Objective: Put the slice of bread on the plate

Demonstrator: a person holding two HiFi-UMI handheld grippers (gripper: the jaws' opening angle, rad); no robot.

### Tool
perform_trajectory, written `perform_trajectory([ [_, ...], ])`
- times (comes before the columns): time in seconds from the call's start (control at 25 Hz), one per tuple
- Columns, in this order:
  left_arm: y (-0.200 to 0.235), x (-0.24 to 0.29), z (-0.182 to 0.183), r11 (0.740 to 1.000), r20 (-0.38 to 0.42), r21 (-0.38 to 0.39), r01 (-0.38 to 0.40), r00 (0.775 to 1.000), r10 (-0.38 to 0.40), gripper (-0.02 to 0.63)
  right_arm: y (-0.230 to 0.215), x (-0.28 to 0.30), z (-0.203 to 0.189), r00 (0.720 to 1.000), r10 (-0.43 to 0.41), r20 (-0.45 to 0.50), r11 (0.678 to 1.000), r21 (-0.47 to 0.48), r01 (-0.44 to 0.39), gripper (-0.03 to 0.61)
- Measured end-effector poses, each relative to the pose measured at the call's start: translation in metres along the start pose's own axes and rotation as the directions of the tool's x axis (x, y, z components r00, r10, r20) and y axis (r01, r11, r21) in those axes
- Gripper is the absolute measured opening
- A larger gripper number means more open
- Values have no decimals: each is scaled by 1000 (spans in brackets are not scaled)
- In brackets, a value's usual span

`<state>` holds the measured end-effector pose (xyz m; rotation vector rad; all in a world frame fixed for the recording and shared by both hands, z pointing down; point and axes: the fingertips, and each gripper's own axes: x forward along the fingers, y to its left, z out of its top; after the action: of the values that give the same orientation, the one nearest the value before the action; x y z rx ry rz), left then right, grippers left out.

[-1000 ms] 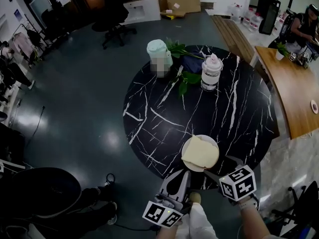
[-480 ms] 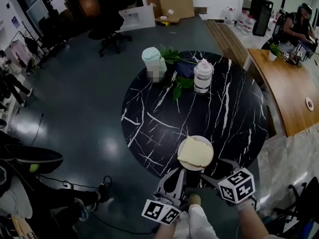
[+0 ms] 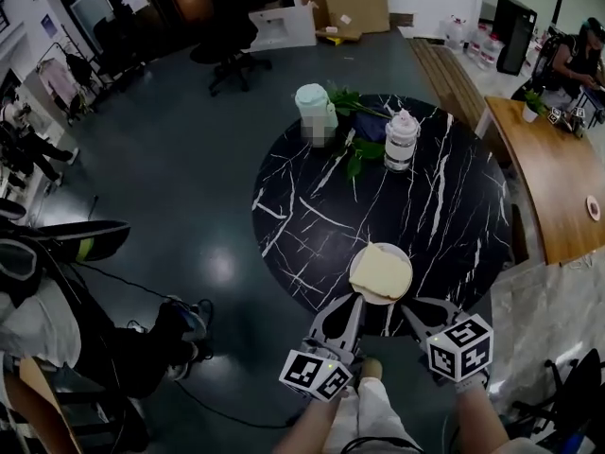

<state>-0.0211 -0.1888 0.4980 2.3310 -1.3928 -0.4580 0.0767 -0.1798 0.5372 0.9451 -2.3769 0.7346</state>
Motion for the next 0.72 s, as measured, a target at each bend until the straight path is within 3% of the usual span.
perform_trajectory([
  [0.24, -15, -3, 16, 1000, -5, 22, -1, 1000, 1, 5, 28, -23, 22, 991, 95, 95, 995, 32, -98, 18],
  [0.52, -32, 0, 40, 998, -2, 57, 24, 1000, -24, 5, 49, -50, 52, 971, 104, 215, 995, -25, -101, 11],
  [0.72, -50, -6, 46, 998, -21, 59, 24, 1000, -23, 5, 58, -68, 51, 969, 120, 216, 993, -20, -118, 9],
])
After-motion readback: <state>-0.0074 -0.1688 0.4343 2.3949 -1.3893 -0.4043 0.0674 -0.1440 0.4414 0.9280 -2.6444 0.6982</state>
